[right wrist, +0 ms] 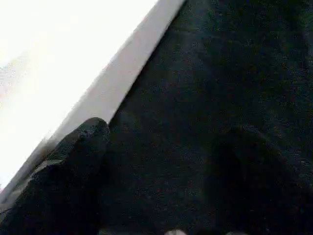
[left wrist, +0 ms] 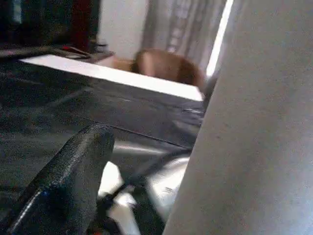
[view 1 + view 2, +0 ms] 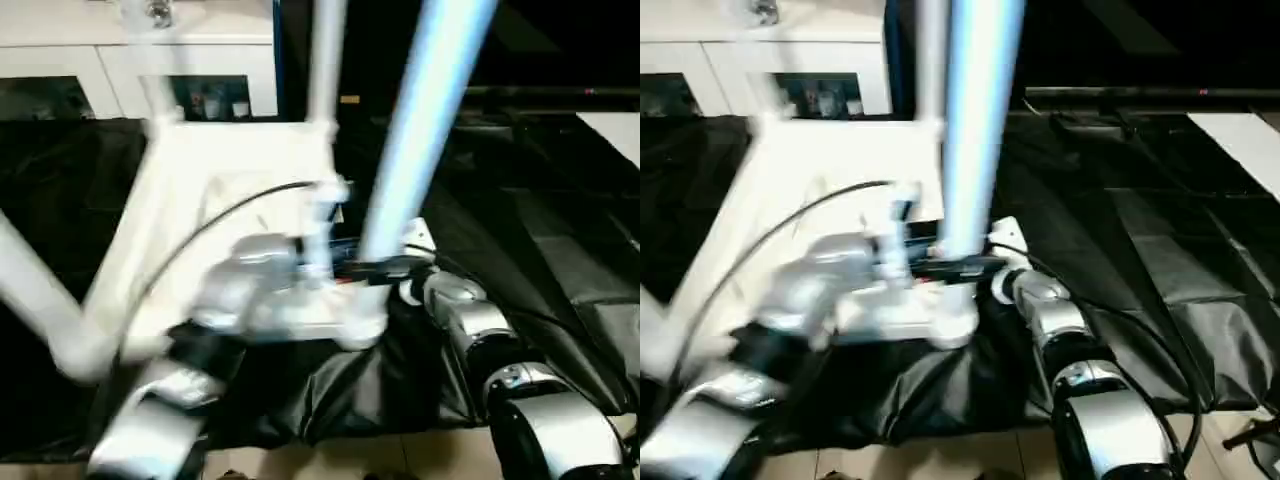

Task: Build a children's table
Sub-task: Rotate table base

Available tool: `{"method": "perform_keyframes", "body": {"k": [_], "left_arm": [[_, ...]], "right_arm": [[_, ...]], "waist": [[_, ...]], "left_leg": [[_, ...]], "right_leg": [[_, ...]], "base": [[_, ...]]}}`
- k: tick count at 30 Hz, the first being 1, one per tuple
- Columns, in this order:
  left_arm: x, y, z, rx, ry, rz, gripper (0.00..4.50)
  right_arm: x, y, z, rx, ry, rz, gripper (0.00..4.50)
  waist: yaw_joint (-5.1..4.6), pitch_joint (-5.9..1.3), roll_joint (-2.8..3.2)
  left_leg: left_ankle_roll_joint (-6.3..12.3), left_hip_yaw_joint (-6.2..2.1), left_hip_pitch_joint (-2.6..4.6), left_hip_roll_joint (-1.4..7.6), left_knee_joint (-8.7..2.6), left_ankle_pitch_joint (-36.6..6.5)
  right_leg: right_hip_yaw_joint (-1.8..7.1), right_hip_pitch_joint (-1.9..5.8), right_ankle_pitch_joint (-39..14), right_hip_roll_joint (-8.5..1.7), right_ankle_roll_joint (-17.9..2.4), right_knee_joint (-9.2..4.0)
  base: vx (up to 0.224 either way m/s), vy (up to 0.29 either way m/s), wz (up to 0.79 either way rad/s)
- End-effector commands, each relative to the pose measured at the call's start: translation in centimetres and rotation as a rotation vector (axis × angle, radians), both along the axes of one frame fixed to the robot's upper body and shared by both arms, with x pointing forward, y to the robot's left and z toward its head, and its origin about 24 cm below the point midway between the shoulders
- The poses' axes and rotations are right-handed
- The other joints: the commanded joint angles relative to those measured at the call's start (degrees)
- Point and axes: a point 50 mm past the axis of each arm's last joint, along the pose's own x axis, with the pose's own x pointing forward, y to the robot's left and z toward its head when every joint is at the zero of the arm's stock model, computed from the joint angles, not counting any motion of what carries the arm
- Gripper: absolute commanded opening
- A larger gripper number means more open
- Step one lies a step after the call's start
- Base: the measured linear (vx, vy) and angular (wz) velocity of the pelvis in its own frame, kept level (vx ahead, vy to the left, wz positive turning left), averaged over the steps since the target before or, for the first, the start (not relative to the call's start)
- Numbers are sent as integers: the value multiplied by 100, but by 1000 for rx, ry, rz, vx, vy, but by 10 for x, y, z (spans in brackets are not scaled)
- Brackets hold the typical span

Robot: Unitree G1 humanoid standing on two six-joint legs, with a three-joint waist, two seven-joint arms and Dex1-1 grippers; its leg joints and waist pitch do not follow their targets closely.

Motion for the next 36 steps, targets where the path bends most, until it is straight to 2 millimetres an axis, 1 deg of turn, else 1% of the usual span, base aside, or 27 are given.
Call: {"method": "perform_keyframes", "body": {"k": [1,2,3,4,6,7,8,9,10,11,12,13,14,15,16,17,18,21,23,24,25,26,27,28,31,33,36], "left_arm": [[9,13,-4,59,-53,91,449],[9,14,-4,61,-54,94,449],[10,24,-7,69,-58,93,449],[10,28,-8,72,-58,93,449],[10,36,-12,112,-52,95,449],[10,42,-16,141,-52,99,449],[8,47,-19,173,-49,95,449],[2,61,-28,260,-46,80,449],[-2,68,-34,310,-37,64,449],[-2,68,-34,310,-37,64,449],[-9,78,-42,370,-2,45,449],[-14,85,-49,417,24,44,422],[-15,88,-51,436,38,65,422],[-15,88,-51,440,42,71,414],[-15,92,-54,464,66,117,414],[-15,92,-55,469,71,126,411],[-19,95,-58,496,78,151,401],[-26,94,-60,499,75,136,373],[-27,94,-60,492,78,132,367],[-30,93,-60,482,88,123,354],[-30,93,-60,482,88,123,354],[-31,92,-61,485,102,117,340],[-32,92,-61,488,106,117,333],[-32,91,-59,481,109,114,321],[-34,86,-49,436,83,94,299],[-37,87,-49,451,99,66,288],[-40,90,-54,495,118,57,252]], "right_arm": [[-4,-10,-3,4,-6,-5,450],[-5,-12,-3,2,-7,-5,450],[-8,-22,-2,-14,-19,14,450],[-9,-25,-2,-17,-22,23,450],[-11,-32,0,-25,-27,38,450],[-13,-36,2,-36,-34,51,450],[-14,-40,3,-46,-39,63,450],[-19,-49,8,-74,-53,97,450],[-21,-54,11,-88,-61,117,450],[-21,-54,11,-88,-61,117,450],[-26,-59,16,-98,-70,148,450],[-31,-63,21,-109,-76,185,450],[-33,-64,24,-118,-79,205,450],[-34,-64,25,-120,-80,211,450],[-38,-66,28,-132,-81,241,450],[-39,-66,29,-136,-81,249,450],[-47,-68,36,-159,-77,308,450],[-61,-70,44,-174,-58,396,450],[-64,-70,46,-167,-48,412,450],[-72,-71,49,-148,-25,448,450],[-72,-71,49,-148,-25,448,450],[-78,-71,52,-128,-7,476,450],[-79,-71,52,-126,-2,479,450],[-80,-72,53,-134,-1,477,450],[-81,-75,55,-158,-2,454,450],[-81,-75,56,-159,3,452,450],[-82,-74,58,-150,12,459,450]], "waist": [[54,-415,2],[66,-411,1],[72,-404,23],[88,-397,5],[84,-386,13],[87,-378,50],[84,-375,41],[91,-362,31],[100,-349,18],[100,-349,18],[83,-352,31],[108,-362,51],[112,-355,60],[110,-350,56],[126,-361,81],[132,-359,67],[144,-337,26],[210,-331,28],[198,-336,28],[189,-329,-9],[215,-331,11],[205,-330,3],[205,-330,3],[193,-321,35],[181,-320,23],[188,-321,8],[183,-314,19]], "left_leg": [[191,-29,25,59,-367,-1544],[211,-20,30,59,-363,-1559],[214,-23,31,59,-365,-1577],[230,-20,34,58,-377,-1640],[191,-25,35,60,-383,-1733],[162,-27,55,62,-385,-1816],[147,-26,60,67,-387,-1877],[128,-38,62,73,-400,-1963],[154,-48,35,83,-416,-1951],[154,-48,35,83,-416,-1951],[145,-41,49,73,-412,-1963],[141,-37,69,94,-410,-1888],[141,-41,55,101,-421,-1875],[131,-38,54,96,-423,-1899],[85,-43,75,105,-422,-1939],[91,-40,85,109,-421,-1960],[94,-44,69,107,-431,-1998],[140,-51,65,121,-437,-1936],[127,-48,54,93,-431,-1975],[133,-50,42,87,-431,-1972],[150,-55,53,100,-430,-1944],[154,-60,29,96,-436,-1921],[154,-60,29,96,-436,-1921],[131,-64,39,97,-437,-1953],[98,-63,38,87,-430,-1961],[109,-57,48,81,-421,-1960],[96,-65,50,78,-428,-1991]], "right_leg": [[183,346,-1272,-214,-1378,-436],[184,338,-1288,-212,-1383,-443],[184,335,-1319,-212,-1383,-441],[178,340,-1469,-197,-1314,-458],[169,335,-1680,-198,-1269,-471],[168,313,-1870,-202,-1237,-488],[167,302,-1953,-202,-1215,-501],[161,306,-2094,-198,-1165,-511],[174,317,-2121,-195,-1058,-497],[174,317,-2121,-195,-1058,-497],[172,282,-2268,-192,-999,-511],[195,271,-2071,-182,-1042,-493],[195,271,-2035,-187,-1059,-492],[190,270,-2046,-173,-1049,-490],[188,257,-2053,-192,-1093,-491],[192,245,-2038,-194,-1115,-502],[188,256,-2108,-191,-1079,-502],[210,269,-2152,-202,-942,-512],[201,250,-2375,-208,-868,-544],[196,253,-2428,-204,-830,-553],[208,243,-2433,-220,-805,-553],[202,265,-2417,-209,-783,-549],[202,265,-2417,-209,-783,-549],[200,239,-2488,-214,-788,-553],[194,231,-2636,-221,-752,-582],[194,217,-2702,-217,-720,-591],[188,212,-2748,-204,-666,-589]], "base": [[0,0,0],[0,0,0],[0,0,0],[0,0,0],[0,0,0],[0,0,0],[0,0,0],[0,0,0],[0,0,0],[0,0,0],[0,0,0],[0,0,0],[0,0,0],[0,0,0],[0,0,0],[0,0,0],[0,0,0],[0,0,0],[0,0,0],[0,0,0],[0,0,0],[0,0,0],[0,0,0],[0,0,0],[0,0,0],[0,0,0],[0,0,0]]}}
